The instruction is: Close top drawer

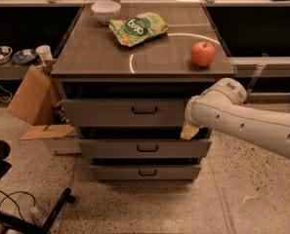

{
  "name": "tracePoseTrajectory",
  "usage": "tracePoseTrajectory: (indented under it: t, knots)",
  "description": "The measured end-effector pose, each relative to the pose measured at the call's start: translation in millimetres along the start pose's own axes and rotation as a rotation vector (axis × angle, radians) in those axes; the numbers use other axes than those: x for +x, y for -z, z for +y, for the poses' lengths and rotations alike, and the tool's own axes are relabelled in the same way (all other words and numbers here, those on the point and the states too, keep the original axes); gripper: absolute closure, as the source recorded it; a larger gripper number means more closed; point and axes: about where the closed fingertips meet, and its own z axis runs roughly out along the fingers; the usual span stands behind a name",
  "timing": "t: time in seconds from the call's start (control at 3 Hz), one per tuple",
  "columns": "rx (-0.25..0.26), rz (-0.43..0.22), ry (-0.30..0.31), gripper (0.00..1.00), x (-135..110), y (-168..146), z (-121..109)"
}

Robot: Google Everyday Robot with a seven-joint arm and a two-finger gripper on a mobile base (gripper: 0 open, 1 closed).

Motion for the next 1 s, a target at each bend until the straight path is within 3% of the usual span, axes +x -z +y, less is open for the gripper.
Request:
tracePoseTrajectory:
  t: [0.33, 0.67, 1.0]
  knots:
    - [0.000, 0.000, 0.000, 0.40, 0, 2, 2]
    - [-0.033, 0.064, 0.031, 0.63, 14, 36, 14]
    - [-0.088, 0.186, 0.142, 0.87, 30, 119, 38]
